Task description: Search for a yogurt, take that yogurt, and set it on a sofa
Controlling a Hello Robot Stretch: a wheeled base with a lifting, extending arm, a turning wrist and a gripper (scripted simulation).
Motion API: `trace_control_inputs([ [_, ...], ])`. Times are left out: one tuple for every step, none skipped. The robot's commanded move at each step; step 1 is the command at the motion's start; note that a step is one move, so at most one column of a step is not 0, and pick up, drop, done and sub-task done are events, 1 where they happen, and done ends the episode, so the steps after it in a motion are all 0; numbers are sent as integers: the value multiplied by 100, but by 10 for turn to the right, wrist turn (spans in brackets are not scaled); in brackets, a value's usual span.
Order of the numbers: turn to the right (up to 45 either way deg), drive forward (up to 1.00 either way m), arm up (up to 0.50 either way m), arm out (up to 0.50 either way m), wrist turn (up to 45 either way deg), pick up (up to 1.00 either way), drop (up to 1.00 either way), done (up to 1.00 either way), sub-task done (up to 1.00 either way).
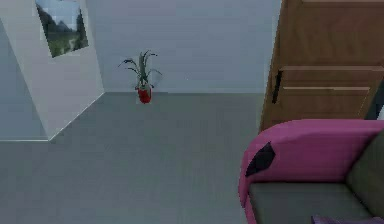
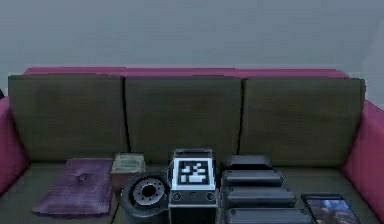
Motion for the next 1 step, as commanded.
trace_control_inputs([
  [0,20,0,0,0,0,0,0,0],
])
